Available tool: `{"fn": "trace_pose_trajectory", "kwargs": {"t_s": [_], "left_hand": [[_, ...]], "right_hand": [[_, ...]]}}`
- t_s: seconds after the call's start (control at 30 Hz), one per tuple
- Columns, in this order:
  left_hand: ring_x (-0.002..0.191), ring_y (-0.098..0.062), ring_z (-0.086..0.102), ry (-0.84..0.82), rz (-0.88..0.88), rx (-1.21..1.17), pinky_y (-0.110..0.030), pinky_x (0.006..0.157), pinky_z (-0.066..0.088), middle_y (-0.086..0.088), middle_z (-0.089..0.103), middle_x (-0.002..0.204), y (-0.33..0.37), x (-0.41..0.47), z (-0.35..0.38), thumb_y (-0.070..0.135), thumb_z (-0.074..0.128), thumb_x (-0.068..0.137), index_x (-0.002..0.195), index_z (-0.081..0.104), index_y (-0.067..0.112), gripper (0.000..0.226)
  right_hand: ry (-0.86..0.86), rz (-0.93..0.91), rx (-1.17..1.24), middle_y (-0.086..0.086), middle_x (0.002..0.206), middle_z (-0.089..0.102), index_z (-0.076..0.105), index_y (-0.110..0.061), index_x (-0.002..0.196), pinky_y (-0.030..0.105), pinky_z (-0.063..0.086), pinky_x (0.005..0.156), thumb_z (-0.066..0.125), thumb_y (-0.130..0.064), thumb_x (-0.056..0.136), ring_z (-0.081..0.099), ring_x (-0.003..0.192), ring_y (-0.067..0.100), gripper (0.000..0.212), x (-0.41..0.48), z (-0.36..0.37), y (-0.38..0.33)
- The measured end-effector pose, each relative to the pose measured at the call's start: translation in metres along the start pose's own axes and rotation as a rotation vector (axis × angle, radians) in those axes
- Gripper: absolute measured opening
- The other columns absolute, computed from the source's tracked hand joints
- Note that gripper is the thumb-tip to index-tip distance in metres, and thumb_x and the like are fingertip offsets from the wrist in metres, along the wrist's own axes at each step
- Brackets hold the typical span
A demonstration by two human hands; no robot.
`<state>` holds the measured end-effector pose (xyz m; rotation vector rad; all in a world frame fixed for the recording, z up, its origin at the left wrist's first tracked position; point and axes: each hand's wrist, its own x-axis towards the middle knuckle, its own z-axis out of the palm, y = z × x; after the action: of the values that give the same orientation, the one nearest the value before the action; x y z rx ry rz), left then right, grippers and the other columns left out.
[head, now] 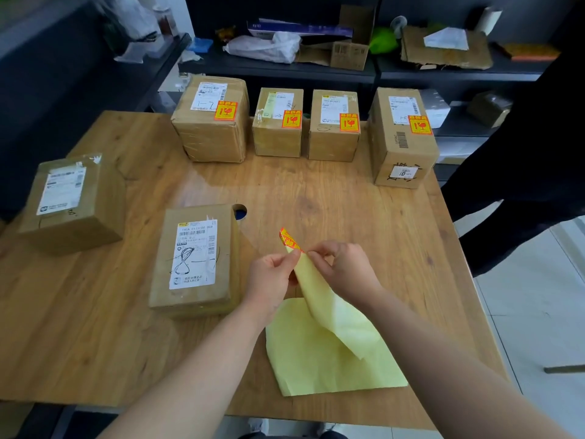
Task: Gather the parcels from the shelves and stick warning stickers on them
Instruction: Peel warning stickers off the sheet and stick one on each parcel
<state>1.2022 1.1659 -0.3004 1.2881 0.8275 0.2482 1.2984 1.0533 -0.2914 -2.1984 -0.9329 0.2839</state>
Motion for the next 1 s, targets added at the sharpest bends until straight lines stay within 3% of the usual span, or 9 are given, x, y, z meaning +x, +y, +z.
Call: {"fn": "trace_pose_trajectory", "kwargs": {"t_s": [0.1,0.2,0.27,0.43,0.57,0.7,0.83,0.93,1.0], "left_hand": [[0.067,-0.024,0.057,0.036,0.042,0.124,-0.047,0.07,0.053,-0.023,0.06,0.071,-0.008,0.006,-0.005,0.027,0.063,0.091,0.08,0.06,-0.014,0.043],[0.061,-0.021,0.052,0.077,0.053,0.266,-0.034,0.062,0.043,-0.027,0.057,0.068,-0.016,0.012,-0.013,0.031,0.063,0.086,0.07,0.057,-0.007,0.041],[0.057,-0.019,0.046,0.099,0.031,0.347,-0.027,0.056,0.036,-0.015,0.051,0.06,-0.018,0.015,-0.016,0.022,0.063,0.087,0.066,0.054,-0.005,0.035],[0.063,-0.024,0.051,0.12,0.041,0.597,-0.031,0.056,0.035,-0.016,0.063,0.073,-0.021,0.025,-0.02,0.011,0.059,0.085,0.078,0.062,-0.005,0.018],[0.065,-0.029,0.05,0.144,0.068,0.77,-0.032,0.053,0.032,-0.012,0.057,0.07,-0.022,0.031,-0.017,0.006,0.056,0.083,0.073,0.055,-0.001,0.013],[0.061,-0.018,0.037,0.175,0.114,0.892,-0.023,0.044,0.021,0.004,0.036,0.062,-0.017,0.031,-0.01,-0.003,0.049,0.086,0.061,0.032,0.019,0.038],[0.089,-0.027,0.052,0.165,0.165,1.025,-0.021,0.064,0.032,-0.007,0.054,0.09,-0.021,0.033,-0.008,-0.001,0.052,0.088,0.084,0.05,0.009,0.011],[0.116,-0.03,0.046,0.179,0.36,1.109,-0.036,0.095,0.039,-0.01,0.051,0.125,-0.023,0.029,0.0,0.016,0.064,0.086,0.124,0.051,0.007,0.041],[0.114,-0.025,0.048,0.136,0.522,1.046,-0.036,0.096,0.04,-0.005,0.054,0.122,-0.018,0.02,0.016,0.027,0.07,0.082,0.122,0.054,0.012,0.046]], "right_hand": [[0.012,0.108,0.072,-0.004,0.081,0.072,0.072,-0.018,0.088,0.031,0.052,0.072,0.059,-0.022,0.09,0.066,0.078,0.013,0.014,0.004,0.001,0.003],[0.001,0.241,0.082,-0.004,0.073,0.067,0.067,-0.018,0.08,0.021,0.045,0.058,0.055,-0.019,0.09,0.059,0.065,0.008,0.016,0.01,-0.001,0.009],[0.009,0.318,0.105,-0.006,0.068,0.062,0.063,-0.017,0.078,0.015,0.037,0.049,0.053,-0.018,0.091,0.052,0.056,0.003,0.016,0.013,-0.004,0.014],[0.049,0.443,0.191,-0.005,0.066,0.059,0.062,-0.015,0.079,0.021,0.036,0.048,0.051,-0.016,0.091,0.051,0.057,0.01,0.016,0.016,-0.016,0.025],[0.059,0.482,0.263,-0.001,0.065,0.06,0.062,-0.014,0.075,0.02,0.038,0.046,0.052,-0.014,0.089,0.051,0.055,0.012,0.017,0.015,-0.027,0.031],[0.098,0.508,0.3,0.001,0.063,0.057,0.064,-0.01,0.076,0.021,0.036,0.044,0.052,-0.015,0.088,0.046,0.053,0.013,0.018,0.015,-0.04,0.034],[0.129,0.517,0.362,0.007,0.068,0.057,0.064,-0.001,0.08,0.03,0.038,0.054,0.053,-0.015,0.087,0.047,0.06,0.018,0.019,0.015,-0.05,0.037],[0.114,0.556,0.425,0.008,0.07,0.057,0.063,0.002,0.084,0.026,0.037,0.05,0.053,-0.015,0.088,0.048,0.06,0.018,0.021,0.015,-0.05,0.036],[0.101,0.58,0.481,0.008,0.07,0.057,0.062,0.004,0.083,0.022,0.039,0.046,0.053,-0.015,0.089,0.049,0.059,0.018,0.021,0.017,-0.047,0.031]]}}
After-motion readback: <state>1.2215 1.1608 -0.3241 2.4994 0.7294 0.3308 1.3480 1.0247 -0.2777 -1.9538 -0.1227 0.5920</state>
